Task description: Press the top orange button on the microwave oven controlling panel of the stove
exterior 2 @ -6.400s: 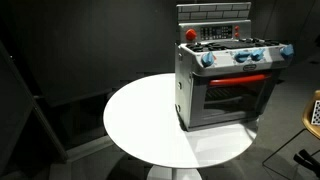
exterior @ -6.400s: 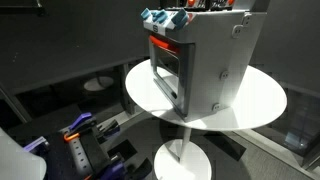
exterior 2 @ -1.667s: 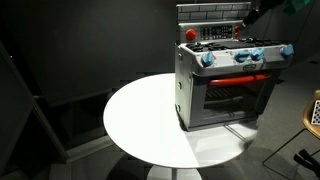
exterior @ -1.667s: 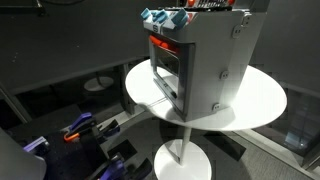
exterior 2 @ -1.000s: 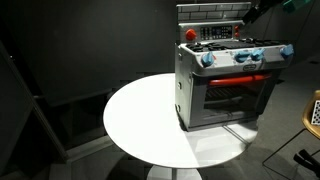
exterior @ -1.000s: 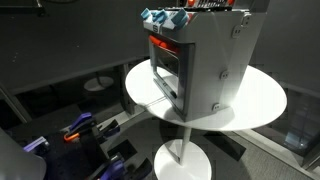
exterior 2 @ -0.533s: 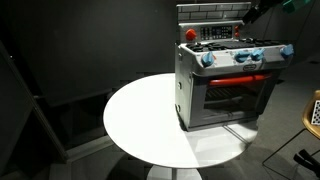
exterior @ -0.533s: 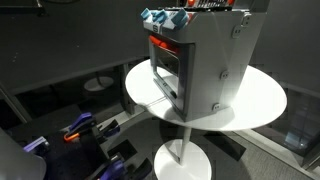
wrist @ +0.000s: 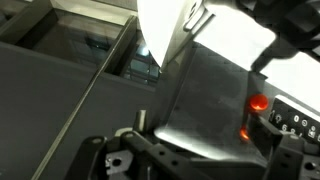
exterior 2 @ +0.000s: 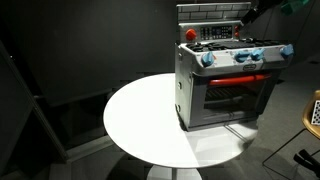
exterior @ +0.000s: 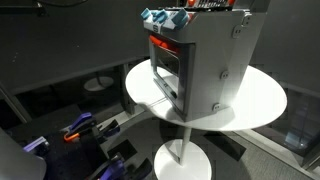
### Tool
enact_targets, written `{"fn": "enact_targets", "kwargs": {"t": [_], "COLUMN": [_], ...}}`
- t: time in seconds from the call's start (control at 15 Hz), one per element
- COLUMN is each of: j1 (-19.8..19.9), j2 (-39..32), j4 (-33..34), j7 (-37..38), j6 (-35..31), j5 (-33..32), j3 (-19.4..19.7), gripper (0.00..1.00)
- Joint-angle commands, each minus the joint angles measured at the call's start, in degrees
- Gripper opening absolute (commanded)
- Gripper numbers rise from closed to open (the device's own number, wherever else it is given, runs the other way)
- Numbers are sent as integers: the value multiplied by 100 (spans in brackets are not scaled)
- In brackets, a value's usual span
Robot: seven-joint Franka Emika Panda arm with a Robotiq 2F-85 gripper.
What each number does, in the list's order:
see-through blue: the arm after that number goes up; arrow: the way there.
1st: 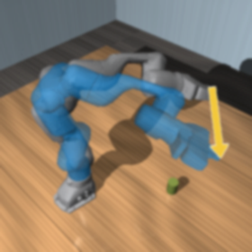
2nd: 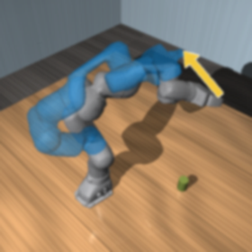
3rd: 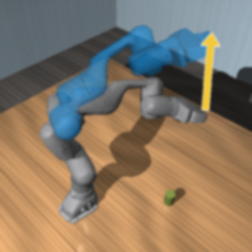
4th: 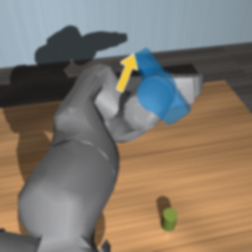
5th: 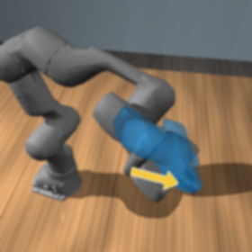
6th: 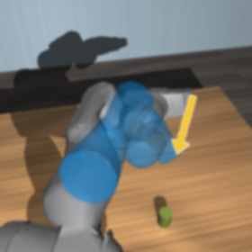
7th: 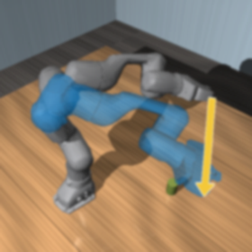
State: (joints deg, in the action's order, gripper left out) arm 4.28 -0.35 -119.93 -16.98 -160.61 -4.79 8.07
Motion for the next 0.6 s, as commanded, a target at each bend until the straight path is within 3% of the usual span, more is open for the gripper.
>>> {"fn": "enact_targets", "kwargs": {"t": [0.0,0.53], "j1": [112,99], "j2": [-197,150], "j4": [220,-2], "j7": [225,76], "j6": [-163,270], "j5": [-297,-23], "j3": [-30,-65], "gripper": [100,100]}}
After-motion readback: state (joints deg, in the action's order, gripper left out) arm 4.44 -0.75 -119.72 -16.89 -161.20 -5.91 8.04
